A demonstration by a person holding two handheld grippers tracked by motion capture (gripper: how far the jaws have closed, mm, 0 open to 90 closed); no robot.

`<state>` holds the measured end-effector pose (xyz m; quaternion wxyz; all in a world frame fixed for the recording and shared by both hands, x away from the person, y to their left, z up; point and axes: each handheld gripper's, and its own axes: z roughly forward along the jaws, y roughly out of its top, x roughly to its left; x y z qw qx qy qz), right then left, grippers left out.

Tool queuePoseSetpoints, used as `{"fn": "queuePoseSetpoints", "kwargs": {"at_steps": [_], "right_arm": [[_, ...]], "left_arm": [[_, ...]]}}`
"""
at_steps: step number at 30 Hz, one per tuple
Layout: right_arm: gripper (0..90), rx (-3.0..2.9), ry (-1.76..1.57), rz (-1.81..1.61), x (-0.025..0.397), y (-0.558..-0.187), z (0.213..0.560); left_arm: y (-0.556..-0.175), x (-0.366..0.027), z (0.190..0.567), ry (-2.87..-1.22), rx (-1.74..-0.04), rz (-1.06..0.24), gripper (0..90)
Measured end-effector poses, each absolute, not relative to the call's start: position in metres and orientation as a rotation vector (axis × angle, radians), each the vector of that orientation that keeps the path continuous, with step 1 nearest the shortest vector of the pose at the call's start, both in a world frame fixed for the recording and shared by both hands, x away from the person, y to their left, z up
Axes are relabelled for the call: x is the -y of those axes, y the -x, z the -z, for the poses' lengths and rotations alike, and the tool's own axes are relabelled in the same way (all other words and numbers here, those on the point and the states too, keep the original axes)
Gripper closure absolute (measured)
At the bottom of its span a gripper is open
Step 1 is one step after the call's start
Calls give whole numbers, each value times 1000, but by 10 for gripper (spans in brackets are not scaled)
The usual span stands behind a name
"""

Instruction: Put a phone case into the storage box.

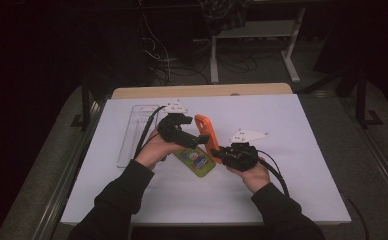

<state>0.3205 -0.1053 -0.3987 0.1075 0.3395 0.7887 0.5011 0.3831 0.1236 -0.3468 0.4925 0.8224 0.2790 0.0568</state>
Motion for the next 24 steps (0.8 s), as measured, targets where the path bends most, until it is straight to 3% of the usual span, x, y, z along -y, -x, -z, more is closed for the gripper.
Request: {"fn": "queuePoseSetpoints", "kwargs": {"at_steps": [11, 24], "right_arm": [[786, -2325, -987, -1549, 98, -317, 399], [787, -2368, -994, -1516, 88, -318, 408]], "left_arm": [[-384, -119, 354, -1987, -629, -124, 0], [-384, -121, 364, -1945, -687, -89, 3]]}}
